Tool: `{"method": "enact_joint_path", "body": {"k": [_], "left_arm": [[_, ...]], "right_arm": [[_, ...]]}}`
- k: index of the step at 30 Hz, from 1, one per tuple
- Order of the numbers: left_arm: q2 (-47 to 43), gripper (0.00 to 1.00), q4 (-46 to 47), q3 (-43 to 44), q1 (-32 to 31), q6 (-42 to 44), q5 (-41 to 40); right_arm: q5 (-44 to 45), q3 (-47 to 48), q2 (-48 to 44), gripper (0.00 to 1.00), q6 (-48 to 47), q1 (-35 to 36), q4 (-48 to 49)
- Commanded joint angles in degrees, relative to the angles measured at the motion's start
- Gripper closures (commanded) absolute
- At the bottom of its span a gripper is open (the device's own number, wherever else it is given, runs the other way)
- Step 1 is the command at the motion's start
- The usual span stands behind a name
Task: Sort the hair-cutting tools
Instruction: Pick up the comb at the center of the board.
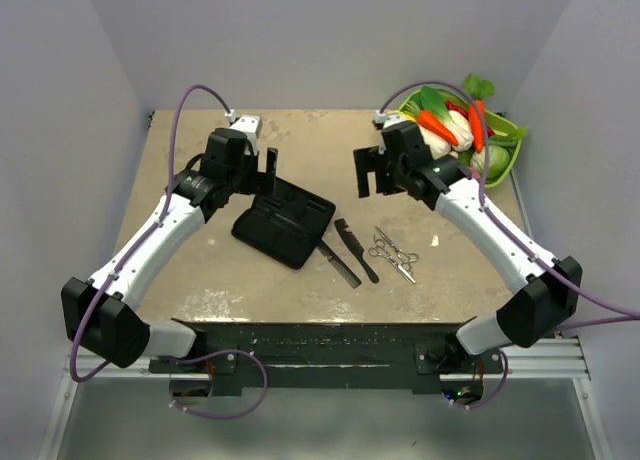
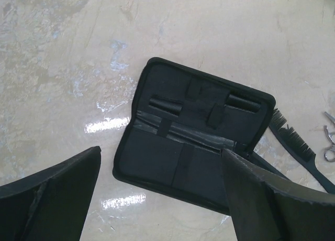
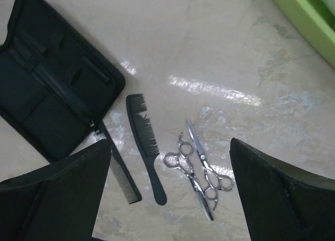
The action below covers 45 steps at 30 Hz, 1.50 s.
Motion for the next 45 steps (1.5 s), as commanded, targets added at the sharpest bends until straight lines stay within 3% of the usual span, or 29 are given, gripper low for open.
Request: {"method": "enact_joint_path", "body": {"k": [1,4,9,18,29,38,45], "left_arm": [[-0.9,0.0,0.7,0.1,0.2,-0.8,0.4],[-0.5,0.0,0.7,0.3,0.2,-0.1,0.6],[-0.4,0.0,0.7,0.2,0.3,-1.1,2.5],[-2.2,0.01,1.3,-3.3,0.3,-4.4,6.2],[-3.1,0.01,1.1,-4.3,0.2,-4.2,6.1],[-3.5,0.01,0.5,-4.4,0.2,-4.0,5.8],[-3.6,0.01,0.2,-4.4,0.2,-4.0,5.6]], "right_arm": [[-3.5,-0.5,1.6,0.02,-0.7,5.0,-2.4],[-8.7,-5.3,1.0,0.02,2.2,5.7,1.9],[-3.2,-6.8,7.4,0.02,2.9,13.3,-0.2],[-4.8,-12.8,10.4,0.05,6.5,17.3,4.7],[-4.4,-16.7,16.6,0.26,5.1,19.9,9.0],[-2.8,-19.0,18.8,0.33,5.1,20.5,10.9],[-1.0,-20.9,19.8,0.45,6.1,21.4,10.9]]}}
